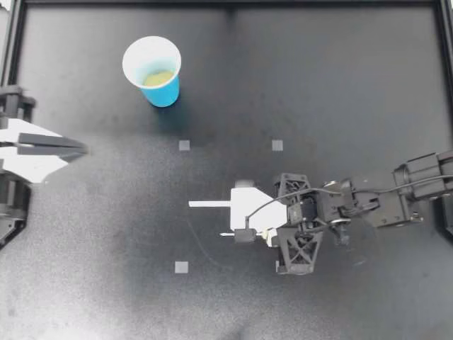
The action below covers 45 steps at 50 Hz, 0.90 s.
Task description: Pick up the screwdriver with the right arm, hand it over to the left arm then place it into the cup.
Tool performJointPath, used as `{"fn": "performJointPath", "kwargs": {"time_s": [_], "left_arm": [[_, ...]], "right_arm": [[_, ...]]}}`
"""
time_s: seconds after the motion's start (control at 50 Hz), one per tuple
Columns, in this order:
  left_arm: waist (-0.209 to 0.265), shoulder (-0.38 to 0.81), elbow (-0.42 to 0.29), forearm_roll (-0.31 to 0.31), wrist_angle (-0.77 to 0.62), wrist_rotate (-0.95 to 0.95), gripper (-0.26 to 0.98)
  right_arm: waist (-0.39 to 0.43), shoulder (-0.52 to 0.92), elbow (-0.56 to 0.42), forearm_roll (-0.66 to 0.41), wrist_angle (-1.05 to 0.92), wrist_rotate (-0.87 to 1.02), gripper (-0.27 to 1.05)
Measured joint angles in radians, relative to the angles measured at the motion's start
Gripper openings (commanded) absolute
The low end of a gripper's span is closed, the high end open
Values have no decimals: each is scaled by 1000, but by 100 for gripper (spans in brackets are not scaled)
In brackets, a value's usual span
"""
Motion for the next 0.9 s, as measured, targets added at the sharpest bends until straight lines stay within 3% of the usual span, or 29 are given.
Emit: {"fn": "performJointPath", "kwargs": {"time_s": [0.24, 0.34, 0.66, 0.9], "left_arm": [[-2, 129, -2, -8, -94, -8, 56], [0, 178, -8, -8, -123, -11, 65], [-2, 364, -35, 12, -350, -43, 66], [-2, 499, -101, 25, -408, -58, 66]], "right_arm": [[-2, -91, 121, 2, -308, 15, 9], [-14, -118, 173, 3, -457, 17, 9], [-78, -106, 233, 14, -1026, 8, 9], [-110, -60, 167, 14, -1143, -14, 9]]}}
